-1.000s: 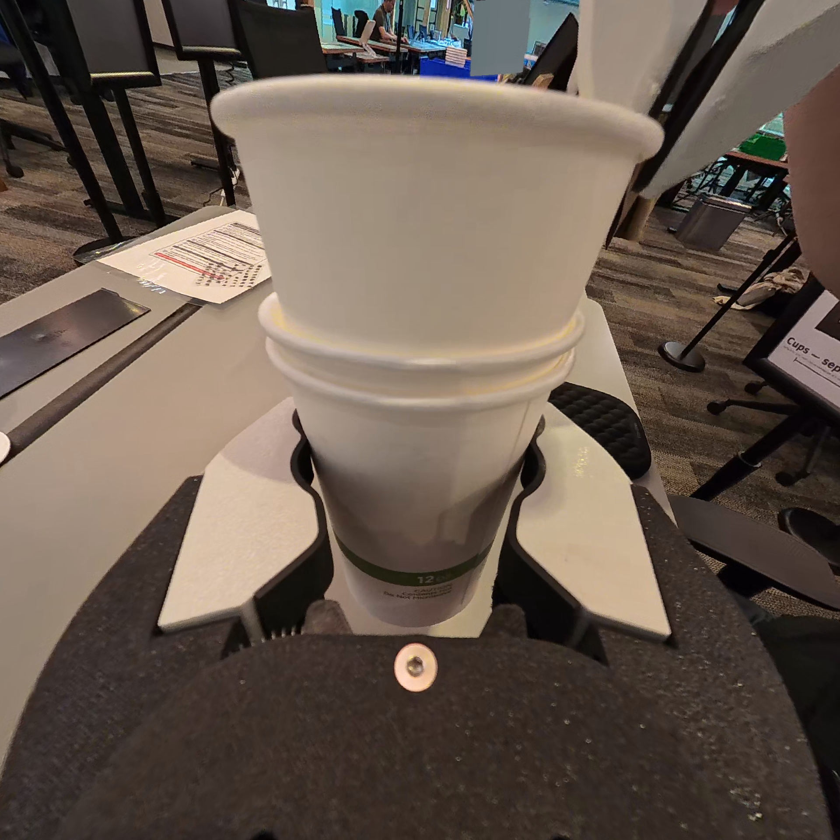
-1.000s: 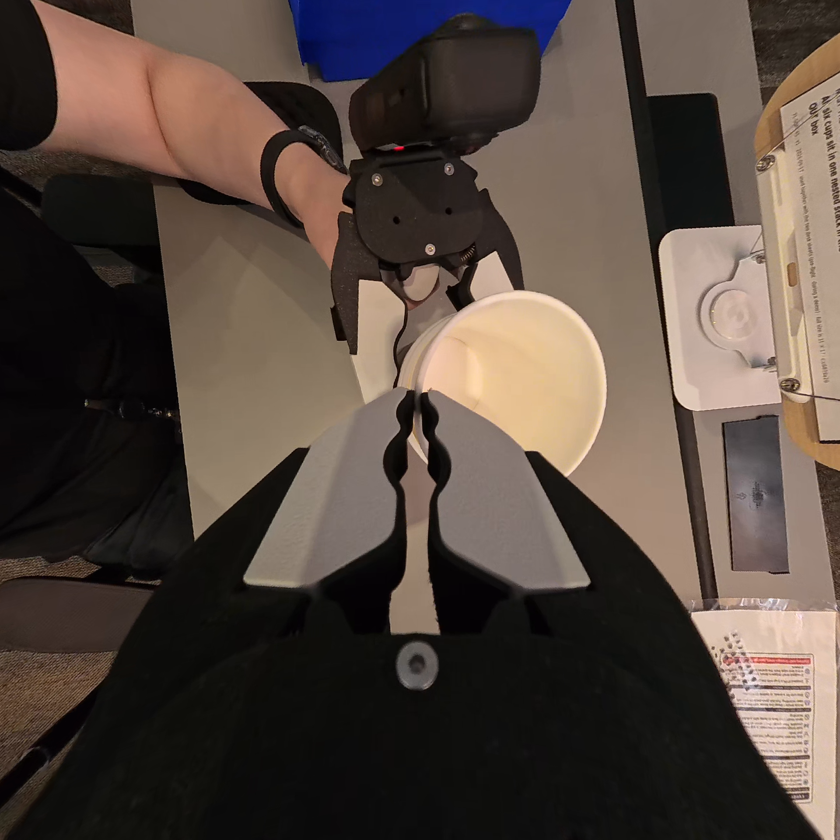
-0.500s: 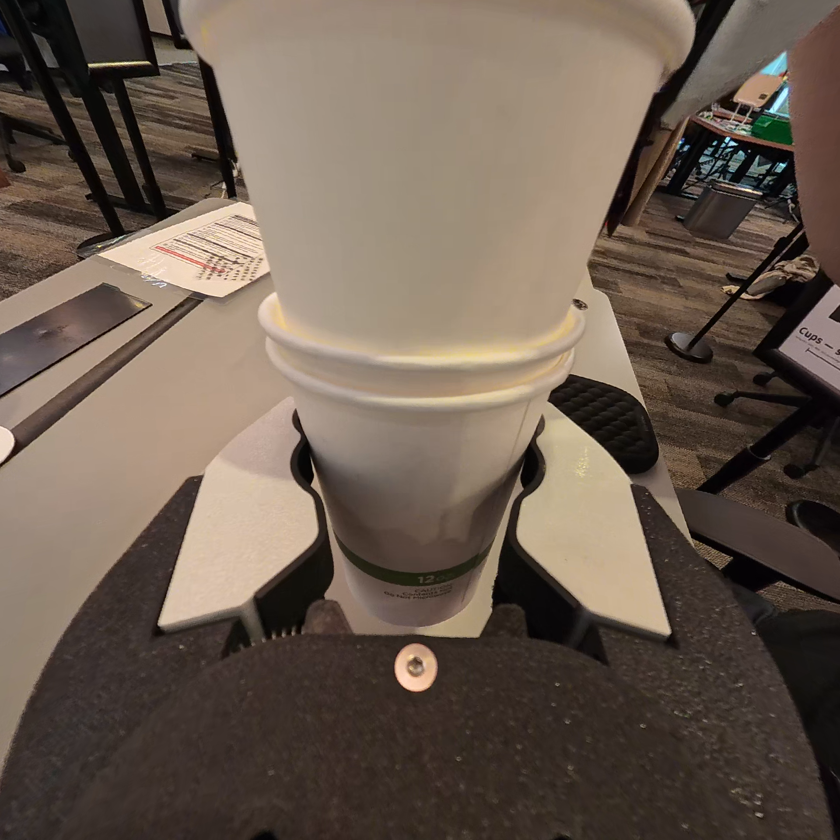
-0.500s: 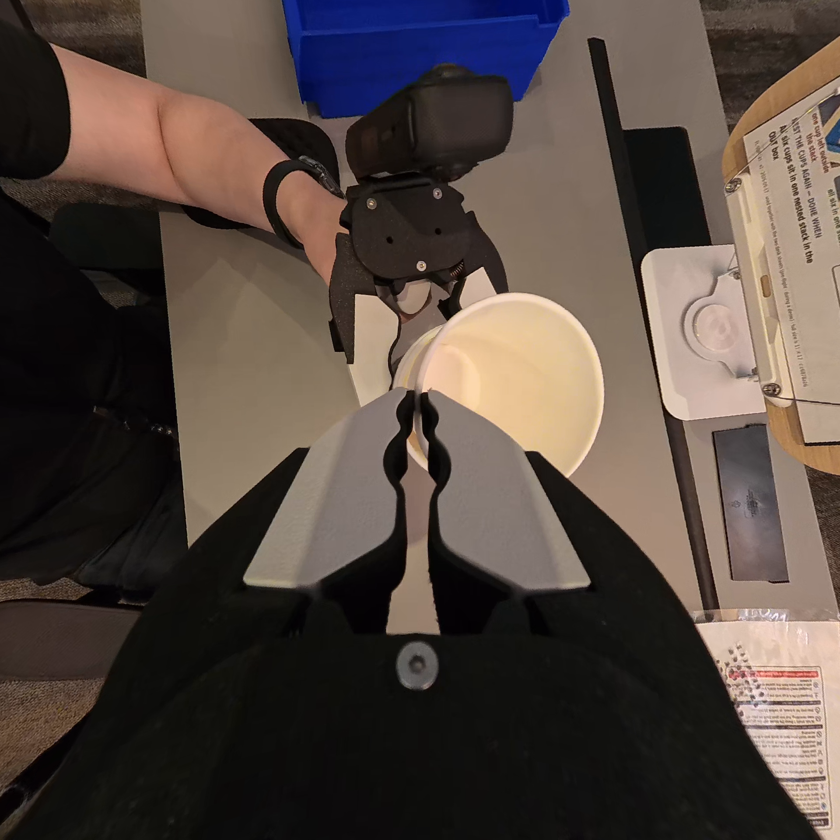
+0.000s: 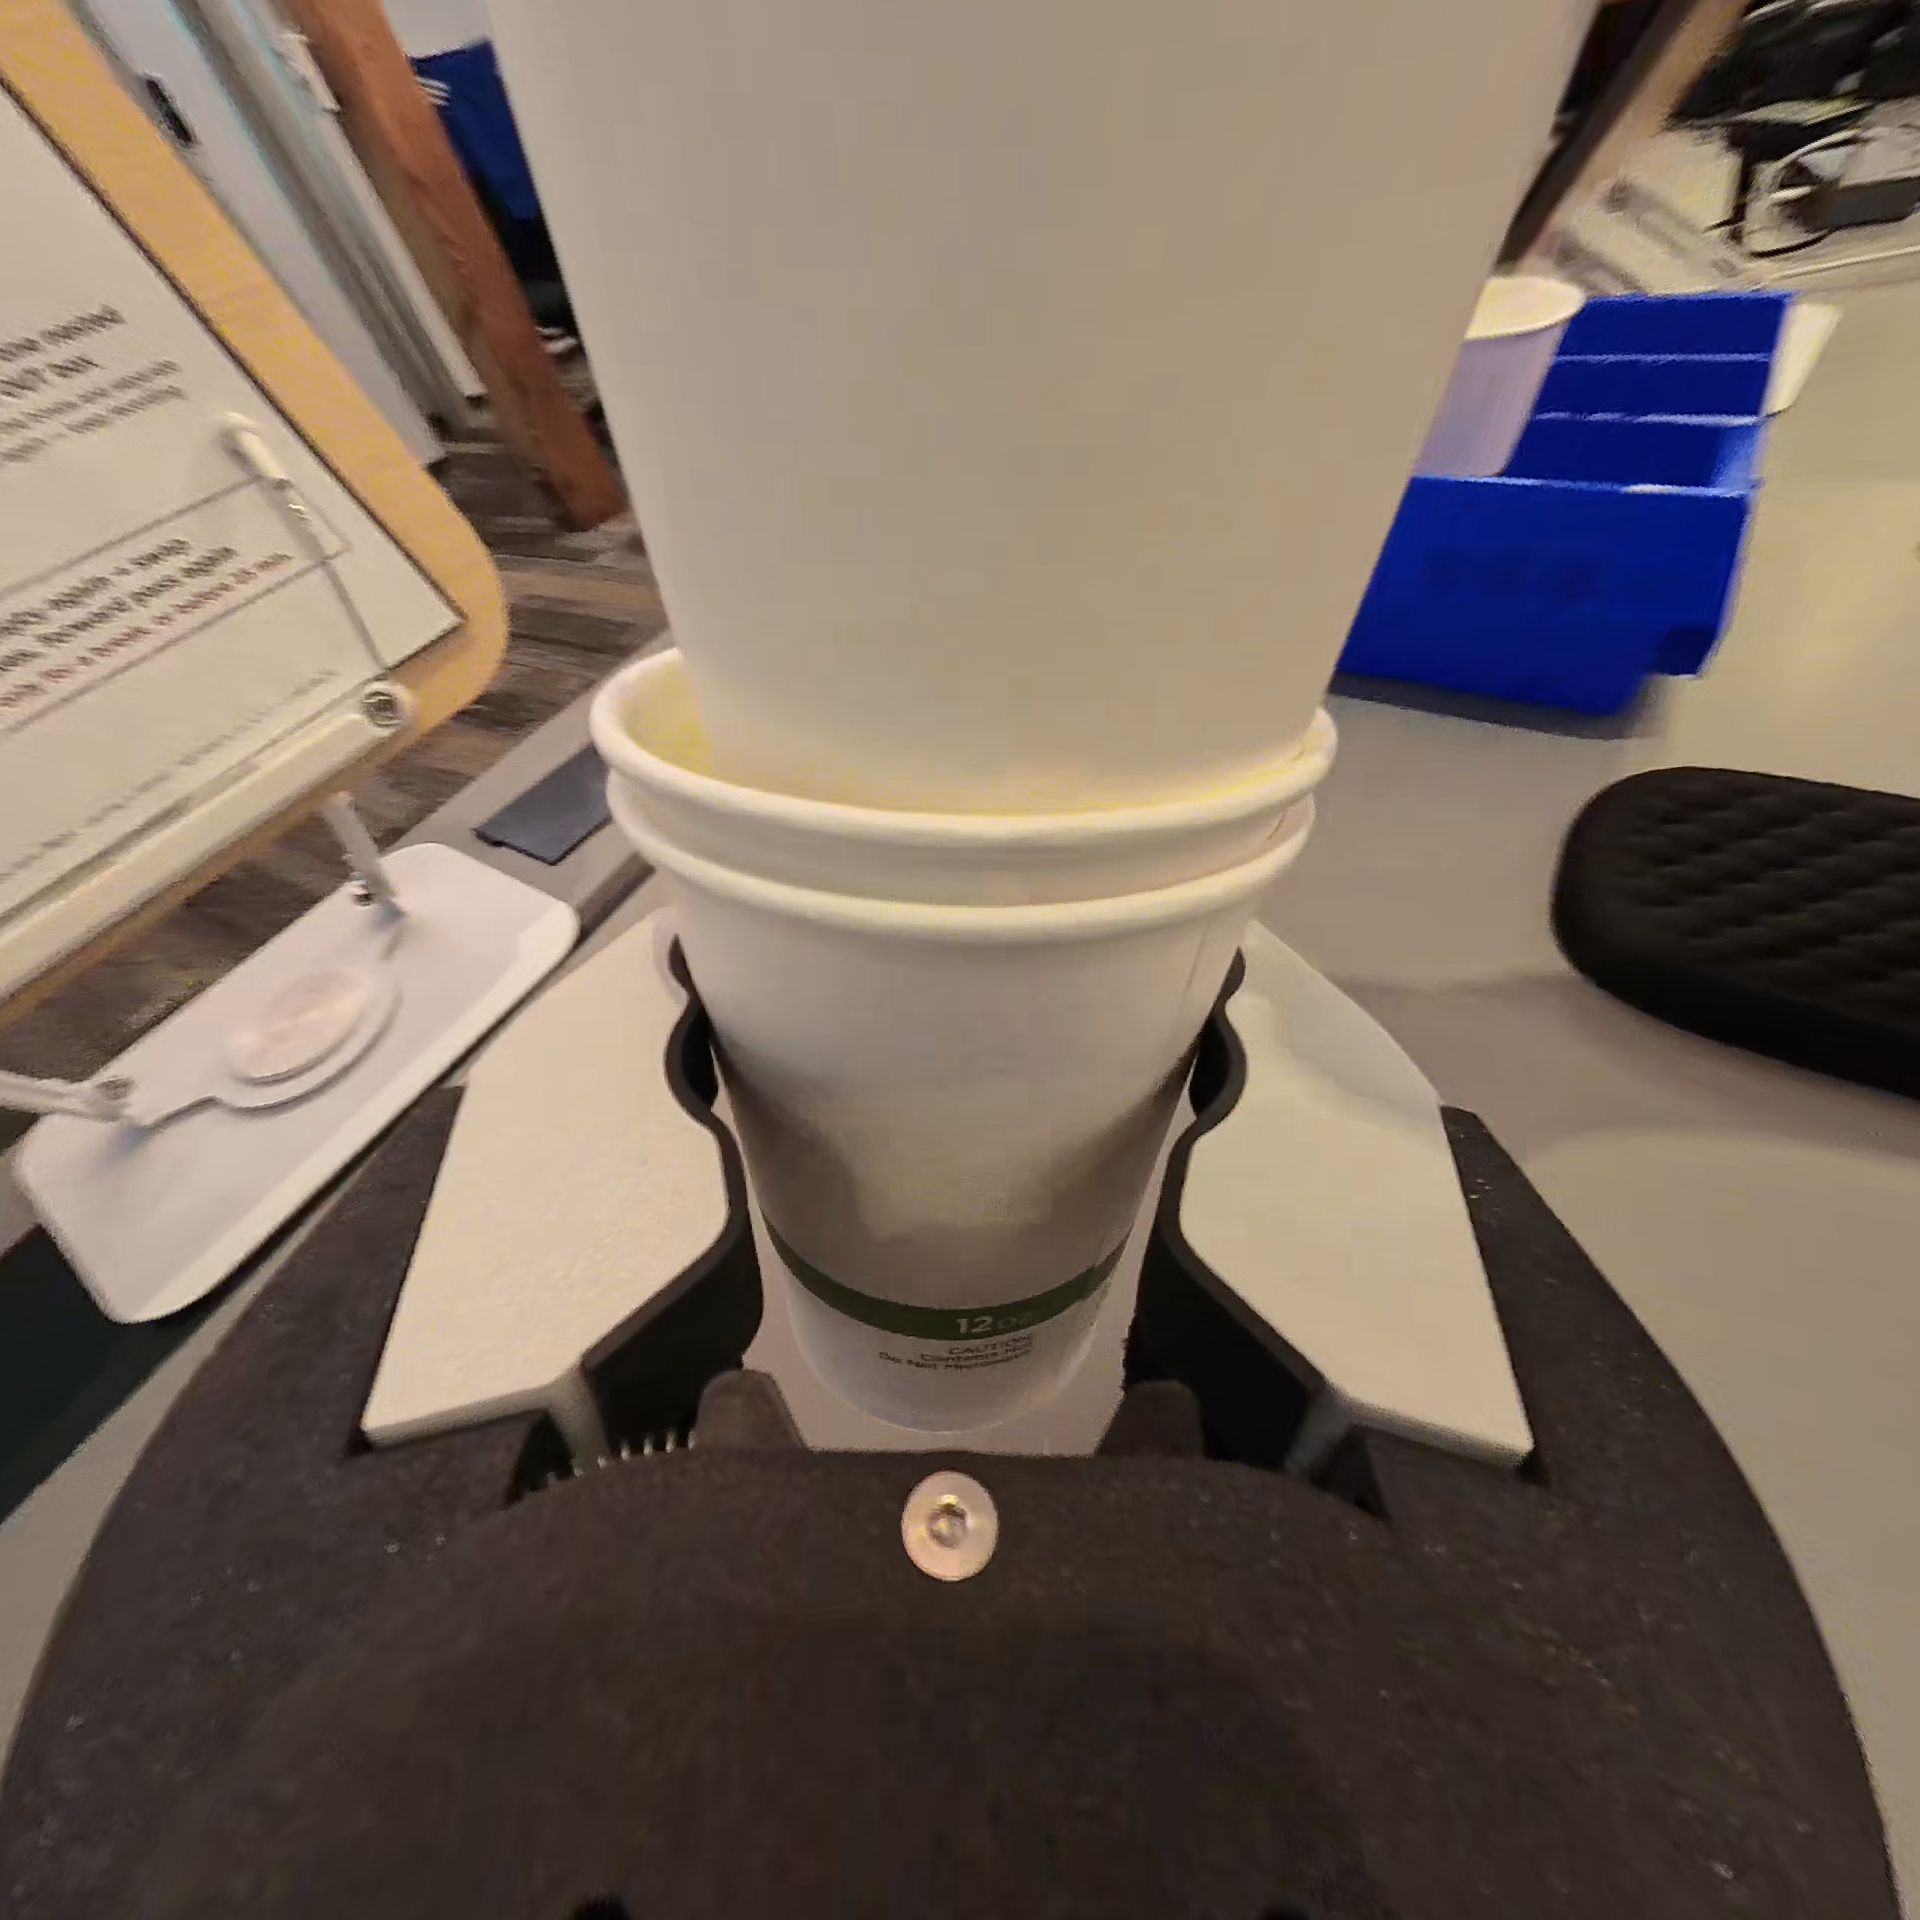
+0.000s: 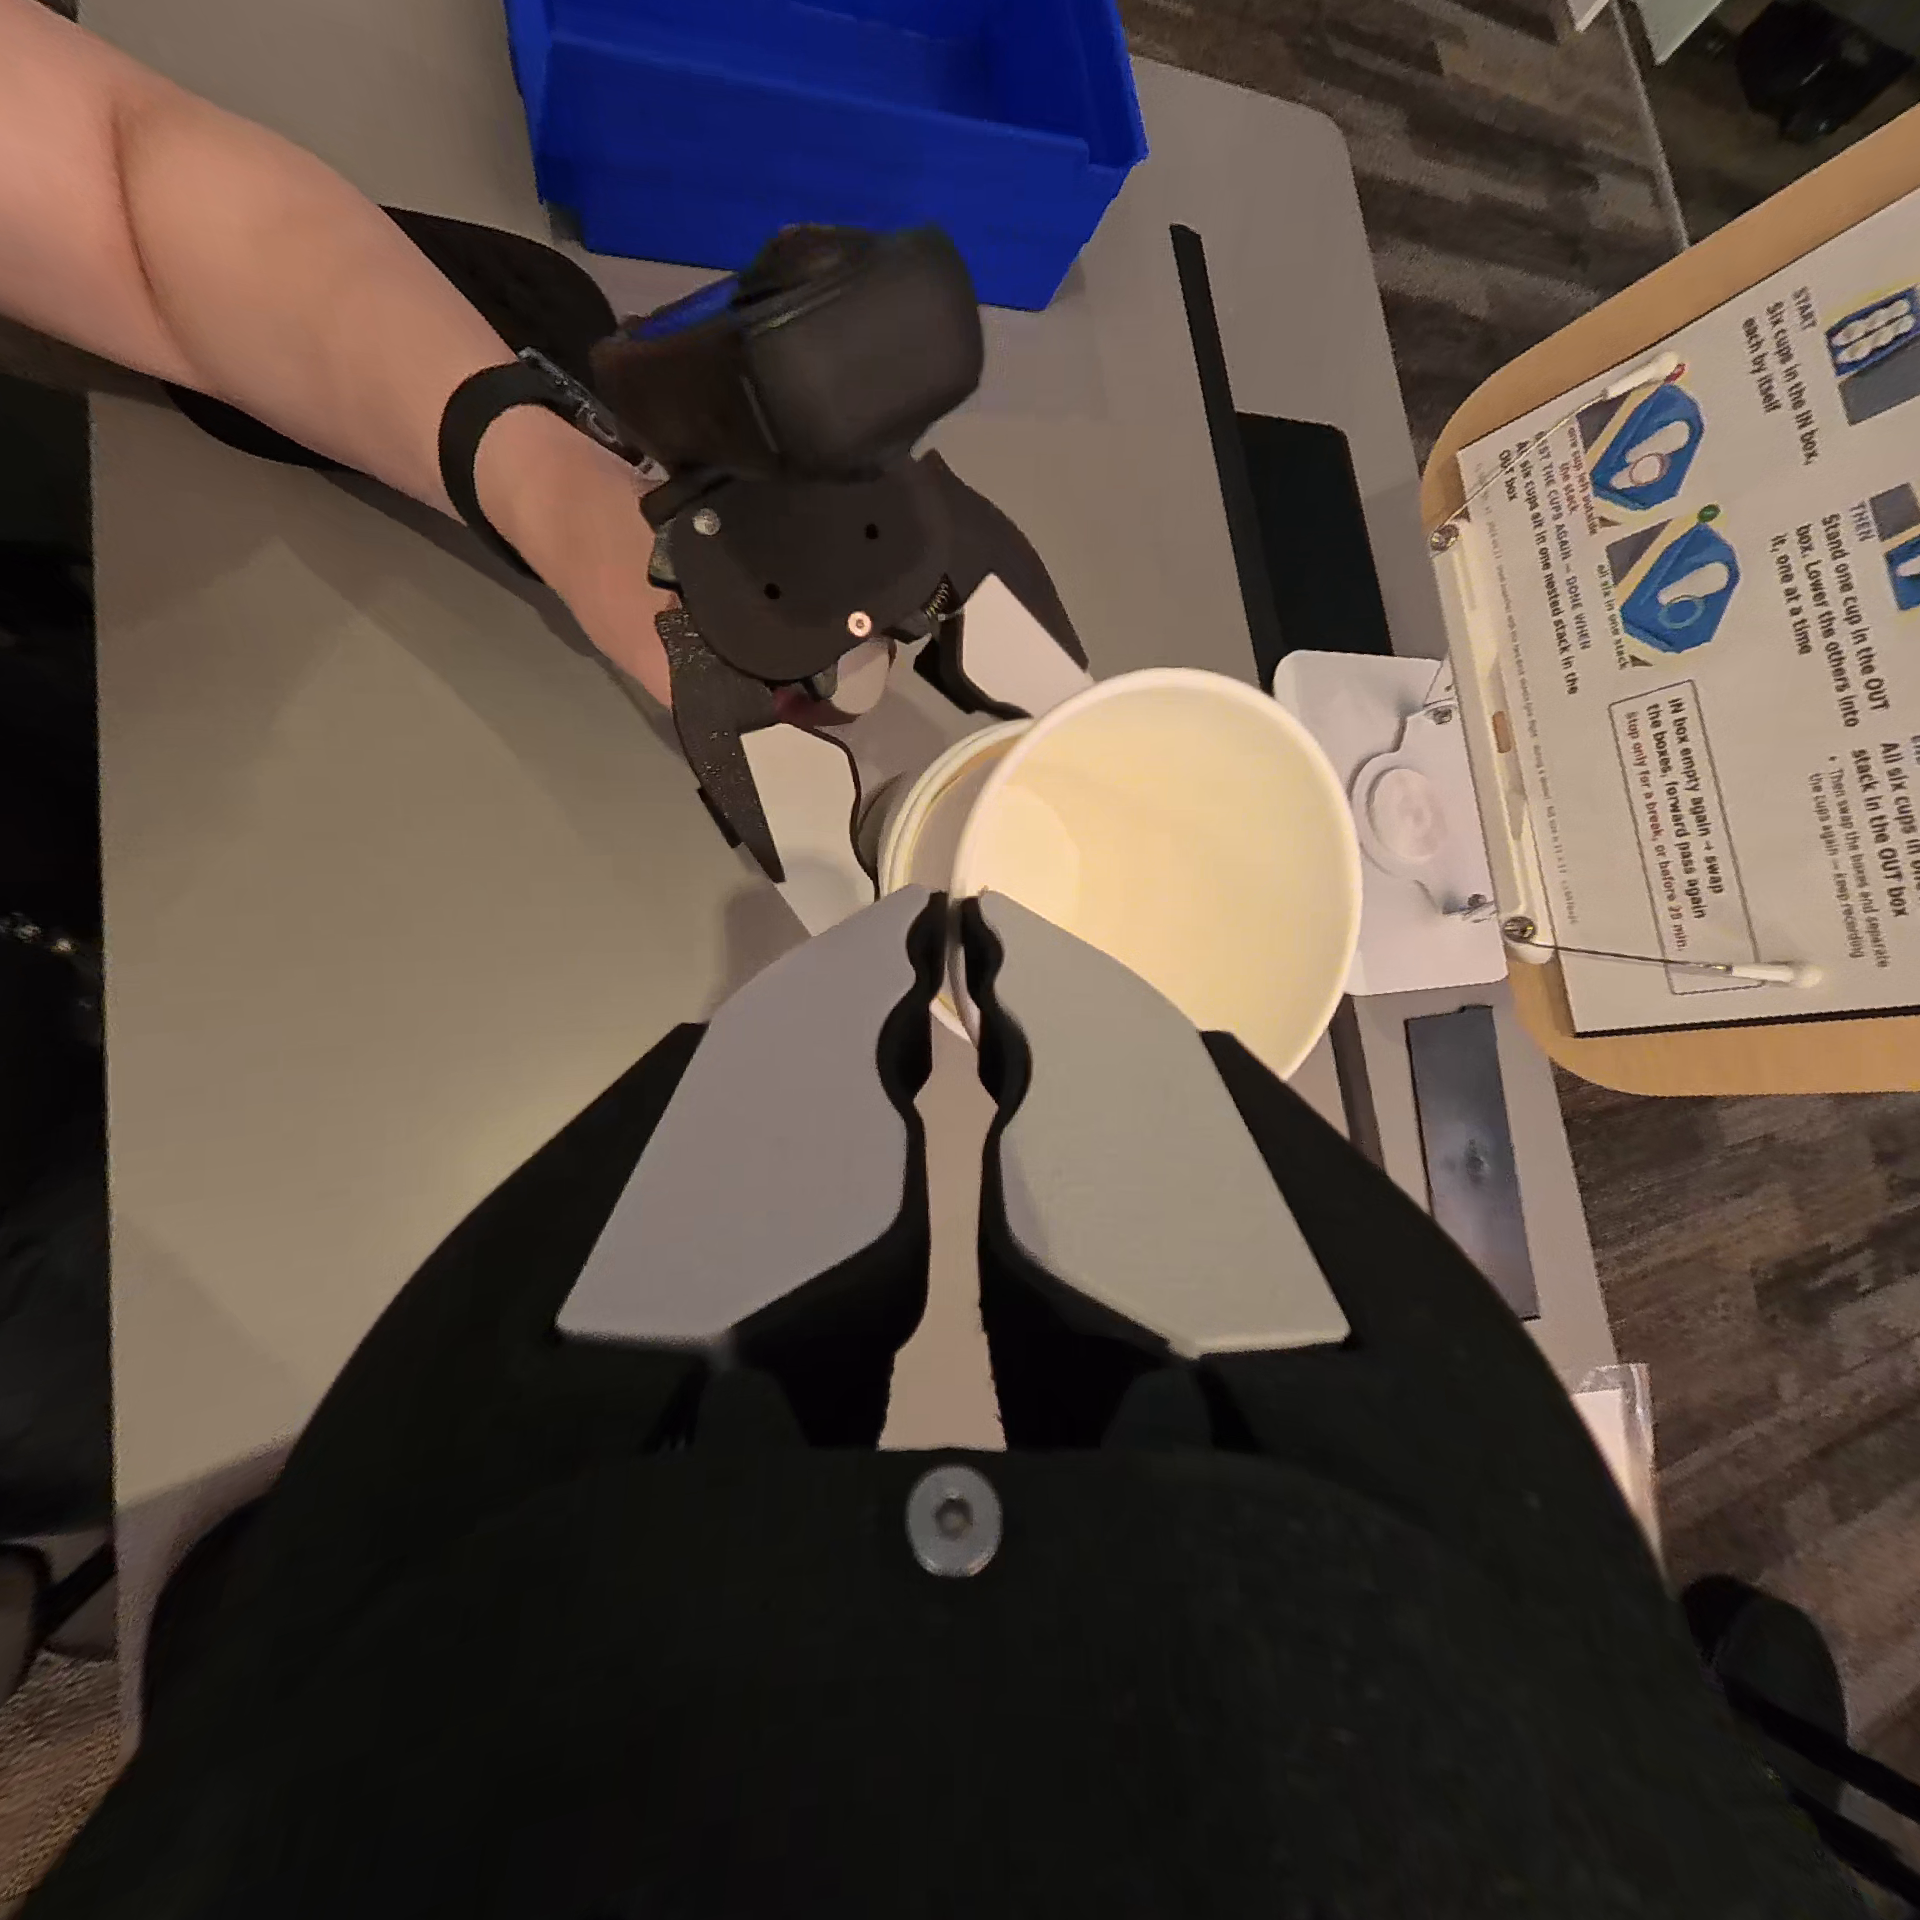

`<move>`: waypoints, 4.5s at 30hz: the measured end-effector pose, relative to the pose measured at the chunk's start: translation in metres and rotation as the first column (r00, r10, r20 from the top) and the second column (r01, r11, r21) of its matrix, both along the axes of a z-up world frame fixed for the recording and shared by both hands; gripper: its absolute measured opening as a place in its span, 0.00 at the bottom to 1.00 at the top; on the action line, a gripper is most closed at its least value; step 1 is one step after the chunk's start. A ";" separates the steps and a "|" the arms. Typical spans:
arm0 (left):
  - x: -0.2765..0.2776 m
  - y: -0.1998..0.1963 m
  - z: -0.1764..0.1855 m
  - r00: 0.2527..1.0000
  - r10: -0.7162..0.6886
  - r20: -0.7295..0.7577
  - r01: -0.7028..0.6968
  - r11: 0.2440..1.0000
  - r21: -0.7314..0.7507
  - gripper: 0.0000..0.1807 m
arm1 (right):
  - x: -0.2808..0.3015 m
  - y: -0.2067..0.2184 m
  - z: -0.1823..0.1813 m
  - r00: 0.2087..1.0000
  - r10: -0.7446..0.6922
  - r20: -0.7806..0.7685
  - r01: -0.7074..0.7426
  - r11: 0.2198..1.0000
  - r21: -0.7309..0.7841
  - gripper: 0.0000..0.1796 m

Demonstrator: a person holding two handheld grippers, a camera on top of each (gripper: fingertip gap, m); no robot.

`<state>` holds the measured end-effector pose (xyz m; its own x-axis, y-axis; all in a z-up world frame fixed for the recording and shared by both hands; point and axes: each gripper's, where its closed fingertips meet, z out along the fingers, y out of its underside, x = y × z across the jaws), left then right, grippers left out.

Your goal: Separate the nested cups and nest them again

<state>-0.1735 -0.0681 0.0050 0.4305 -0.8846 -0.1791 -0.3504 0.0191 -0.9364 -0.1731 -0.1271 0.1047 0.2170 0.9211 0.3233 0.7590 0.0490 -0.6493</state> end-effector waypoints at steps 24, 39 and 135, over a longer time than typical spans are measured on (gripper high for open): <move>0.002 0.001 -0.010 1.000 -0.005 -0.019 0.004 0.999 -0.041 0.50 | 0.077 -0.012 0.065 0.977 -0.209 -0.046 0.213 0.972 0.095 0.01; -0.013 0.016 0.004 0.999 0.021 0.039 -0.017 0.996 -0.083 0.50 | 0.328 -0.022 -0.056 0.642 -0.724 0.251 0.754 0.656 -0.036 0.01; 0.026 -0.057 -0.009 0.957 -0.285 0.045 0.288 0.935 -0.206 0.50 | 0.009 -0.037 -0.066 1.000 -0.010 0.020 0.016 0.929 -0.369 0.02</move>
